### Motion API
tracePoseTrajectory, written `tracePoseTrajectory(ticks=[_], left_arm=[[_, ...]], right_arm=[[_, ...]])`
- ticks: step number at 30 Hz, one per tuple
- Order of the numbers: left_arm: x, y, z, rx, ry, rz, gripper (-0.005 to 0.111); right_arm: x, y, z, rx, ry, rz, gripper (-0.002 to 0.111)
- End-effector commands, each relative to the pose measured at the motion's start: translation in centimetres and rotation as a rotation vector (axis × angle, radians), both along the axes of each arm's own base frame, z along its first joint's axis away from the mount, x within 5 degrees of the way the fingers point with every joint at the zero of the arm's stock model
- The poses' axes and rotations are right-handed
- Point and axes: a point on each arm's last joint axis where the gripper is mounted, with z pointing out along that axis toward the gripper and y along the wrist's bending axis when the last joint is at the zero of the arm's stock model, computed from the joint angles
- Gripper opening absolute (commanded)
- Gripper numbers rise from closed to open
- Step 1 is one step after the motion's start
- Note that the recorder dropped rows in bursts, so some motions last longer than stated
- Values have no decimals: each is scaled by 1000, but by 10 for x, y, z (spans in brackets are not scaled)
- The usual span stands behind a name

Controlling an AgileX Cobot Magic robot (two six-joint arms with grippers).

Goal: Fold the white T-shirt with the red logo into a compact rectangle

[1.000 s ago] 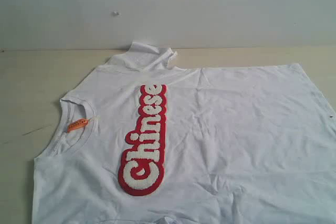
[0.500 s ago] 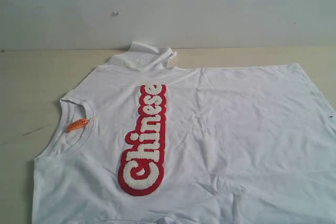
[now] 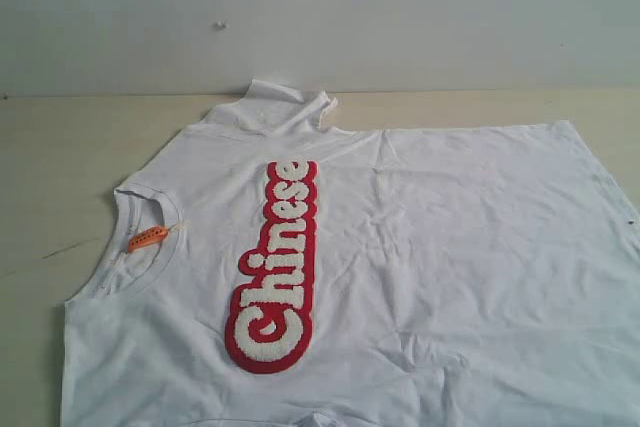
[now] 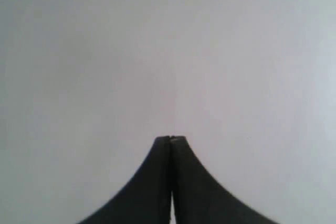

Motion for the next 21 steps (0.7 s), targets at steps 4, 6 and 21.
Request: tracePoseTrajectory(ticks=[4, 6, 21], left_arm=[[26, -1, 67, 157, 73, 75, 0], [40, 1, 79, 176, 140, 115, 0], [186, 5, 30, 374, 749, 192, 0]], right_arm=[[13, -6, 63, -102, 165, -120, 0], [22, -13, 78, -110, 262, -185, 0], [158, -35, 109, -308, 1014, -181, 0]])
